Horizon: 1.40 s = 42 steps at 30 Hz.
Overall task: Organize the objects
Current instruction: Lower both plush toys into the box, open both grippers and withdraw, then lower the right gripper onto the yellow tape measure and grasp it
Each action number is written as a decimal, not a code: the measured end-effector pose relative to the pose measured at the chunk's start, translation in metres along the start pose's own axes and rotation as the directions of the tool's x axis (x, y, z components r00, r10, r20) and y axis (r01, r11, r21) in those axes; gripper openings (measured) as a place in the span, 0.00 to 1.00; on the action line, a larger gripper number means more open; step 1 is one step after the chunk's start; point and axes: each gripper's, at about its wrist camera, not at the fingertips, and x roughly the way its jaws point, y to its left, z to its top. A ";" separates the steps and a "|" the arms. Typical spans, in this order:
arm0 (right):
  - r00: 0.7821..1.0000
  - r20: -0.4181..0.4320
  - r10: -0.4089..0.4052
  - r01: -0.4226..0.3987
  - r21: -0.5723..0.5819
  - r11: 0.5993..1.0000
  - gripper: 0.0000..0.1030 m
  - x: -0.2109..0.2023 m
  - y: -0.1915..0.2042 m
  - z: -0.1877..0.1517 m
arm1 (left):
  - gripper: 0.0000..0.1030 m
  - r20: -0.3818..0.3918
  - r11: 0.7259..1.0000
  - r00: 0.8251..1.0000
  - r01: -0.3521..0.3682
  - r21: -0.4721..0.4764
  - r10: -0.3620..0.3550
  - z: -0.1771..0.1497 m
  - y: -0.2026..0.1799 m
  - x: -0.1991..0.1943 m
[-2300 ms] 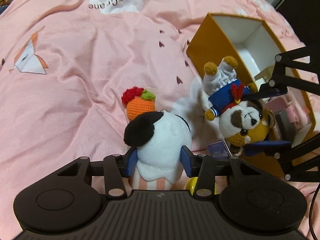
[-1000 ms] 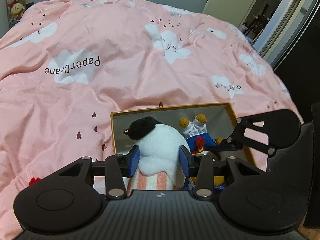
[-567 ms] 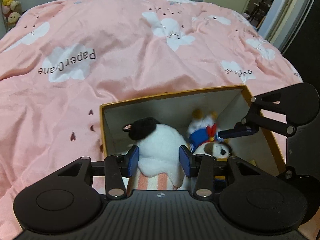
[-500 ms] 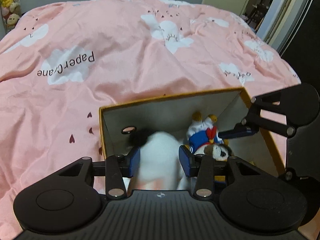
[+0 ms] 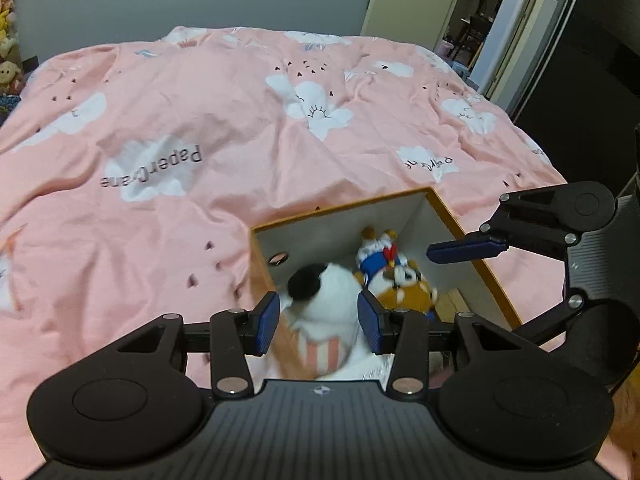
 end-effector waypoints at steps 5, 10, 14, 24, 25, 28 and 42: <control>0.987 0.108 0.122 -0.129 0.056 0.990 0.58 -0.022 0.051 0.009 | 0.48 -0.013 0.999 0.999 -0.031 -0.043 0.030 -0.027 0.013 -0.036; 0.984 0.112 0.141 -0.150 0.078 0.986 0.58 -0.013 0.104 0.010 | 0.48 -0.027 0.988 0.991 -0.133 -0.083 0.131 -0.069 0.023 -0.052; 0.985 0.083 0.149 -0.160 0.137 0.978 0.58 -0.001 0.132 0.007 | 0.45 -0.087 0.979 0.983 -0.172 -0.113 0.163 -0.099 0.037 -0.050; 0.985 -0.057 0.164 -0.146 0.231 0.962 0.59 0.054 0.174 0.004 | 0.43 -0.154 0.955 0.960 -0.257 -0.149 0.234 -0.142 0.064 -0.049; 0.985 -0.068 0.156 -0.137 0.233 0.963 0.59 0.058 0.178 0.003 | 0.43 -0.155 0.954 0.960 -0.256 -0.155 0.233 -0.144 0.066 -0.048; 0.985 -0.089 0.147 -0.121 0.248 0.961 0.59 0.066 0.184 -0.001 | 0.43 -0.162 0.952 0.957 -0.264 -0.157 0.239 -0.149 0.070 -0.047; 0.974 -0.182 0.134 -0.092 0.225 0.970 0.58 0.095 0.197 -0.008 | 0.43 -0.205 0.951 0.939 -0.299 -0.082 0.277 -0.168 0.069 -0.032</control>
